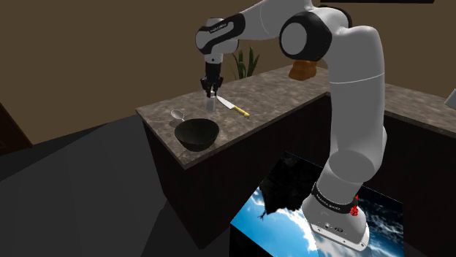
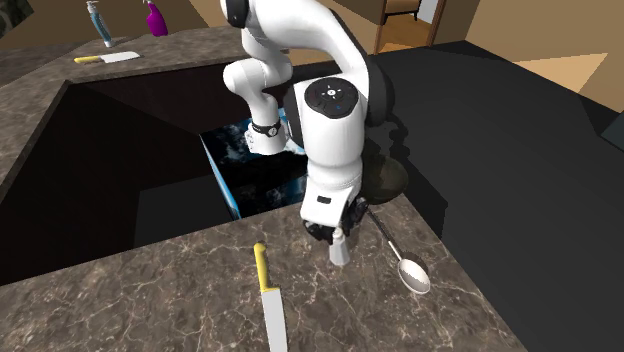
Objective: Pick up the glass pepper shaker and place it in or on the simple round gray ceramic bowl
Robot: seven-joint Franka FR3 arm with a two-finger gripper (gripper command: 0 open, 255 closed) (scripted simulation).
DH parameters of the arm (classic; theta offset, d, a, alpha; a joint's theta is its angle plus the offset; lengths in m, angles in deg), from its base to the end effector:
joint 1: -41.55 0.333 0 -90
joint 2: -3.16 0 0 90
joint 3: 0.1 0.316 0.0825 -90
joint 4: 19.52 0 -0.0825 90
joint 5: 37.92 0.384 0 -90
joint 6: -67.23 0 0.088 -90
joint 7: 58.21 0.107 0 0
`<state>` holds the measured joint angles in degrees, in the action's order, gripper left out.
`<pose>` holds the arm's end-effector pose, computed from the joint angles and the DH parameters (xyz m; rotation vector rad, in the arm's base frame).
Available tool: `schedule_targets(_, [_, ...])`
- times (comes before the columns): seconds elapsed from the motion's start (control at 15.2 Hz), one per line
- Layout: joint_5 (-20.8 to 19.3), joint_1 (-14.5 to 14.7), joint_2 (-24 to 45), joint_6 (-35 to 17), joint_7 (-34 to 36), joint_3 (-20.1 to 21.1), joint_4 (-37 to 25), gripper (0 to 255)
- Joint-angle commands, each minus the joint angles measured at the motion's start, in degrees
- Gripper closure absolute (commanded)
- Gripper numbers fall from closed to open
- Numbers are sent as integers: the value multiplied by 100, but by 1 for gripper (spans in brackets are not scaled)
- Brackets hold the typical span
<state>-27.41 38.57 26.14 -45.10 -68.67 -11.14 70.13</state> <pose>0.6593 -0.1354 0.4170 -3.0441 0.1777 -0.0357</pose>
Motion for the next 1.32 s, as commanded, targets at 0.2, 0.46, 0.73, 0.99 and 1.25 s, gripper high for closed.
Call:
schedule_targets(0.2, [-34,-4,-80,355,50,-13,-277,255])
schedule_targets(0.46, [-54,-12,-120,641,85,-21,-527,255])
schedule_targets(0.73, [-69,-25,-138,938,119,-28,-808,255])
schedule_targets(0.99, [-76,-42,-133,1247,151,-33,-1124,255])
schedule_targets(1.25, [-77,-64,-99,1570,183,-36,-1482,255])
